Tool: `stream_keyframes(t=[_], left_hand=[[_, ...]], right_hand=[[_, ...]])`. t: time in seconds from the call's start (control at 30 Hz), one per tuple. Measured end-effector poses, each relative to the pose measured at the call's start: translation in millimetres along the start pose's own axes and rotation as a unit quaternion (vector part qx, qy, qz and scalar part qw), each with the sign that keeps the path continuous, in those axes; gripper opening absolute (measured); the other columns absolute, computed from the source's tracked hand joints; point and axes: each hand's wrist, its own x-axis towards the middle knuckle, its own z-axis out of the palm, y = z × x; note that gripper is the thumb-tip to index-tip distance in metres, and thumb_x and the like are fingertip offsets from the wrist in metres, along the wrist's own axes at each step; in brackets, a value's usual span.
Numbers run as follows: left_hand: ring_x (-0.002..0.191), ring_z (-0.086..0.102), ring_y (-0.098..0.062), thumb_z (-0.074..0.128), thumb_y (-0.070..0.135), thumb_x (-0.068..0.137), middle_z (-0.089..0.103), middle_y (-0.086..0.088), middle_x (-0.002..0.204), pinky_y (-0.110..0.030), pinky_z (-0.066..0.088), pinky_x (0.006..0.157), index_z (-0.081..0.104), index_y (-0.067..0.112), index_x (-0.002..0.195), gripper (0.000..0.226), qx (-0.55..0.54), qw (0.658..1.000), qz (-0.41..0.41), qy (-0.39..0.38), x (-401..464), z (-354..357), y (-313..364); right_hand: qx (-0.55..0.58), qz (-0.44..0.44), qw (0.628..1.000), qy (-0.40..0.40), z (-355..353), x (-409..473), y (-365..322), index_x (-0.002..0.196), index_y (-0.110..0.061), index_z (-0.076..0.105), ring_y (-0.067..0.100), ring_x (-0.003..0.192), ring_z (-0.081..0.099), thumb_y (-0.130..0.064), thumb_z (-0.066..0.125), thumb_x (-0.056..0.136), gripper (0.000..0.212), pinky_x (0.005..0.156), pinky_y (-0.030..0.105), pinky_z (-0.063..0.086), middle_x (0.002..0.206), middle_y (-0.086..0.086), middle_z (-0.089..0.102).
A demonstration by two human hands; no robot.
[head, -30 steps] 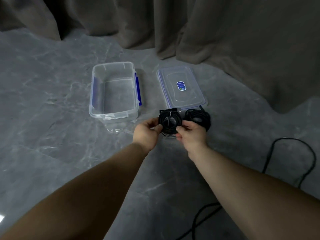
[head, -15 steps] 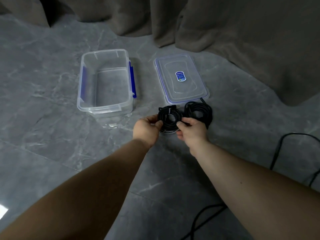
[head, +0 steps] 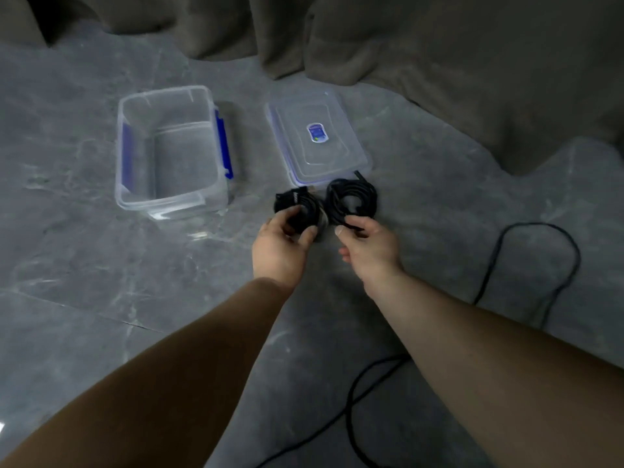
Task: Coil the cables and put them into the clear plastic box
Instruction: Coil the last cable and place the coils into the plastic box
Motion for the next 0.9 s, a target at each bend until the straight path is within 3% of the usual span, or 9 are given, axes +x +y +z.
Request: stream_keyframes(t=[0.2, 0.33, 0.4, 0.47, 0.57, 0.63, 0.77, 0.83, 0.9], left_hand=[[0.092, 0.065, -0.026, 0.073, 0.029, 0.084, 0.066, -0.006, 0.098, -0.038, 0.052, 0.085, 0.066, 0.021, 0.118, 0.036, 0.032, 0.992, 0.008, -0.124, -81.6, 60.6, 23.2], [0.092, 0.066, -0.028, 0.075, 0.027, 0.083, 0.069, -0.007, 0.096, -0.037, 0.052, 0.084, 0.069, 0.015, 0.110, 0.030, 0.058, 0.980, 0.034, -0.190, -119.6, 82.6, 27.4], [0.092, 0.066, -0.025, 0.075, 0.027, 0.083, 0.070, -0.006, 0.096, -0.032, 0.051, 0.085, 0.071, 0.017, 0.107, 0.027, 0.081, 0.974, 0.060, -0.203, -124.3, 87.1, 21.3], [0.087, 0.067, -0.018, 0.075, 0.030, 0.083, 0.068, 0.003, 0.090, -0.024, 0.049, 0.081, 0.072, 0.027, 0.098, 0.016, 0.113, 0.965, 0.076, -0.223, -121.3, 93.4, 12.3], [0.082, 0.067, -0.011, 0.074, 0.030, 0.084, 0.067, 0.011, 0.081, -0.024, 0.051, 0.079, 0.064, 0.042, 0.077, 0.017, 0.136, 0.958, 0.085, -0.236, -118.3, 87.8, 7.4], [0.084, 0.069, -0.011, 0.075, 0.028, 0.084, 0.070, 0.012, 0.081, -0.026, 0.053, 0.080, 0.064, 0.042, 0.072, 0.021, 0.142, 0.960, 0.080, -0.228, -114.4, 82.9, 6.7], [0.079, 0.067, -0.006, 0.076, 0.028, 0.083, 0.069, 0.016, 0.078, -0.020, 0.052, 0.076, 0.069, 0.037, 0.074, 0.015, 0.145, 0.960, 0.055, -0.232, -116.2, 77.7, 10.5], [0.073, 0.063, -0.002, 0.076, 0.025, 0.084, 0.067, 0.017, 0.075, -0.014, 0.049, 0.071, 0.070, 0.034, 0.076, 0.013, 0.146, 0.960, 0.043, -0.236, -118.6, 76.9, 12.6], [0.074, 0.063, -0.005, 0.076, 0.021, 0.084, 0.069, 0.014, 0.076, -0.016, 0.049, 0.075, 0.070, 0.032, 0.075, 0.015, 0.136, 0.961, 0.045, -0.238, -118.9, 77.0, 13.7]], right_hand=[[-0.066, 0.010, 0.993, 0.097, -110.8, -52.5, 27.0, 0.100, -0.019, 0.066, 0.019, 0.075, 0.060, -0.018, 0.071, 0.083, 0.018, 0.081, 0.042, 0.054, 0.080, 0.000, 0.063], [-0.183, -0.005, 0.970, 0.160, -172.1, -72.9, 55.2, 0.098, -0.009, 0.073, 0.023, 0.088, 0.066, -0.018, 0.071, 0.084, 0.017, 0.079, 0.032, 0.051, 0.089, 0.007, 0.070], [-0.246, 0.010, 0.965, 0.093, -184.5, -74.8, 65.9, 0.101, -0.012, 0.073, 0.018, 0.092, 0.064, -0.021, 0.071, 0.083, 0.020, 0.075, 0.024, 0.046, 0.091, 0.000, 0.066], [-0.370, 0.012, 0.929, -0.007, -190.4, -71.6, 81.5, 0.099, -0.017, 0.072, 0.018, 0.095, 0.064, -0.026, 0.071, 0.082, 0.019, 0.076, 0.023, 0.047, 0.095, -0.001, 0.068], [-0.554, -0.036, 0.821, -0.135, -182.8, -70.5, 94.8, 0.097, -0.018, 0.066, 0.028, 0.104, 0.058, -0.032, 0.065, 0.085, 0.019, 0.082, 0.031, 0.047, 0.102, 0.005, 0.065], [-0.627, -0.059, 0.760, -0.158, -180.6, -65.9, 95.9, 0.107, -0.019, 0.063, 0.028, 0.111, 0.050, -0.028, 0.060, 0.090, 0.020, 0.087, 0.032, 0.044, 0.113, 0.005, 0.060], [-0.678, -0.055, 0.710, -0.184, -182.9, -56.6, 100.2, 0.111, -0.009, 0.061, 0.031, 0.117, 0.051, -0.017, 0.060, 0.089, 0.023, 0.094, 0.033, 0.044, 0.125, 0.013, 0.057], [-0.691, -0.064, 0.690, -0.204, -182.1, -57.8, 104.5, 0.103, -0.009, 0.060, 0.030, 0.111, 0.055, -0.015, 0.060, 0.090, 0.015, 0.086, 0.032, 0.045, 0.119, 0.013, 0.060], [-0.664, -0.081, 0.715, -0.201, -180.1, -59.0, 108.1, 0.099, -0.010, 0.060, 0.028, 0.101, 0.059, -0.016, 0.058, 0.091, 0.010, 0.076, 0.029, 0.043, 0.113, 0.013, 0.061]])
